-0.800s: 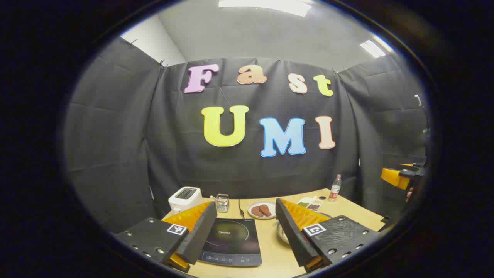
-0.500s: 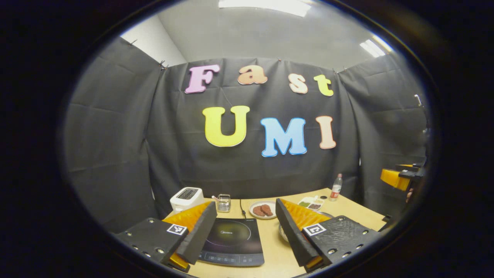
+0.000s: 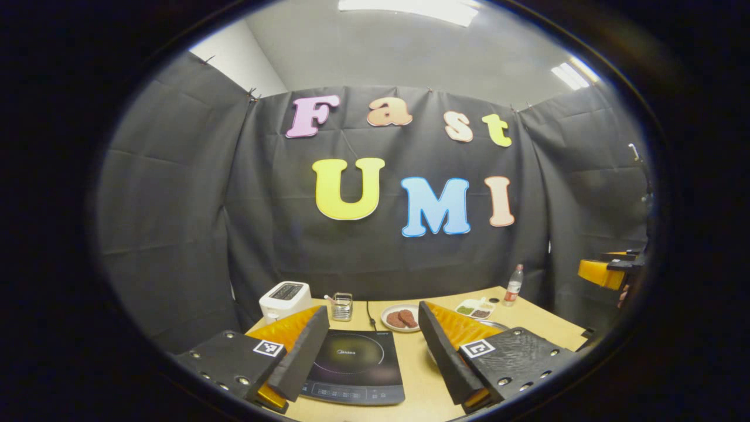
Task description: First push the handle of the pot to place it horizontally, then grasp the pot with both hands and set it on the induction cooktop.
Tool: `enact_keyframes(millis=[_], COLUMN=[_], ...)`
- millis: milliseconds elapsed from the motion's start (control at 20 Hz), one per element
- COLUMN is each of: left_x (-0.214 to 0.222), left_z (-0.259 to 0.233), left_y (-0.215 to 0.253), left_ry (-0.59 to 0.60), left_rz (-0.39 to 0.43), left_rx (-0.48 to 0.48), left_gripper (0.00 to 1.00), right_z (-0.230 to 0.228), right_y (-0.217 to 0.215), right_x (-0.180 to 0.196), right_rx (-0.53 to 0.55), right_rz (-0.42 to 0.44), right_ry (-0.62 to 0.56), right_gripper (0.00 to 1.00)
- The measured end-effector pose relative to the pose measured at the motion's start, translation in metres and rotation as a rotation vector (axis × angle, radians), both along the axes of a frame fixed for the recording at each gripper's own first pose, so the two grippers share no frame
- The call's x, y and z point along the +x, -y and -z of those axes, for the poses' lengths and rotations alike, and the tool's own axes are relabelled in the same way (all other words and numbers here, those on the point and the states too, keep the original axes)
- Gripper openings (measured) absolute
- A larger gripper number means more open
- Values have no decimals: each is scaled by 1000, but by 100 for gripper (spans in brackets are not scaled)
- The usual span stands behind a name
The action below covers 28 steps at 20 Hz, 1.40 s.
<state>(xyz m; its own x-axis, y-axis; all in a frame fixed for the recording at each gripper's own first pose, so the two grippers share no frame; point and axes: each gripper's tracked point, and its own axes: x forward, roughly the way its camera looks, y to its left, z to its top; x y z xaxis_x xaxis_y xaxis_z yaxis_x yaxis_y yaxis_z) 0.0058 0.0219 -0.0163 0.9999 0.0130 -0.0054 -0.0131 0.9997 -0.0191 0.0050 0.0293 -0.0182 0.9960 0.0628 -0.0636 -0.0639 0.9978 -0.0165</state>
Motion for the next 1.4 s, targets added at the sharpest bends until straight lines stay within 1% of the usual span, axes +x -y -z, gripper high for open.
enact_keyframes(millis=[200, 350, 400, 450, 650, 700, 750, 800, 850, 900, 950, 1000, 1050, 1150, 1250, 1300, 1350, 1400], left_x=[3, 3, 3, 1, -1, -2, -2, -3, -3, -3, -4, -4, -5, -3, -1, 0, 2, 4], left_z=[9, 21, 23, 23, 26, 26, 27, 30, 32, 34, 35, 38, 38, 38, 40, 43, 43, 45], left_y=[-4, 3, 5, 5, 3, 2, 0, -3, -7, -11, -14, -16, -18, -21, -20, -17, -15, -12], left_ry=[-14, -43, -52, -54, -57, -59, -64, -69, -74, -78, -85, -94, -100, -107, -120, -129, -136, -143], left_rz=[5, 33, 45, 53, 63, 65, 63, 57, 51, 44, 37, 29, 20, 5, -8, -14, -22, -30], left_rx=[-23, -47, -47, -40, -20, -25, -29, -31, -32, -32, -32, -31, -29, -23, -19, -16, -13, -13], left_gripper=[90, 90, 93, 90, 95, 96, 94, 92, 90, 90, 90, 90, 90, 90, 90, 90, 90, 90], right_z=[8, 16, 16, 17, 20, 23, 28, 37, 46, 53, 61, 71, 78, 99, 114, 123, 134, 142], right_y=[-6, -15, -18, -23, -47, -54, -59, -65, -68, -73, -76, -77, -79, -87, -91, -95, -97, -93], right_x=[8, 17, 21, 26, 47, 51, 54, 57, 59, 59, 60, 61, 59, 58, 51, 50, 44, 39], right_rx=[-34, -50, -56, -64, -110, -113, -115, -121, -127, -135, -147, -158, -164, -158, -141, -129, -122, -125], right_rz=[-13, -30, -35, -45, -104, -122, -137, -147, -154, -165, -174, -183, -196, -250, -308, -339, -370, -389], right_ry=[-36, -75, -91, -104, -158, -179, -203, -237, -270, -302, -332, -363, -391, -452, -507, -543, -579, -615], right_gripper=[97, 97, 98, 97, 96, 90, 82, 75, 57, 49, 32, 25, 12, 2, 3, 1, 2, 1])
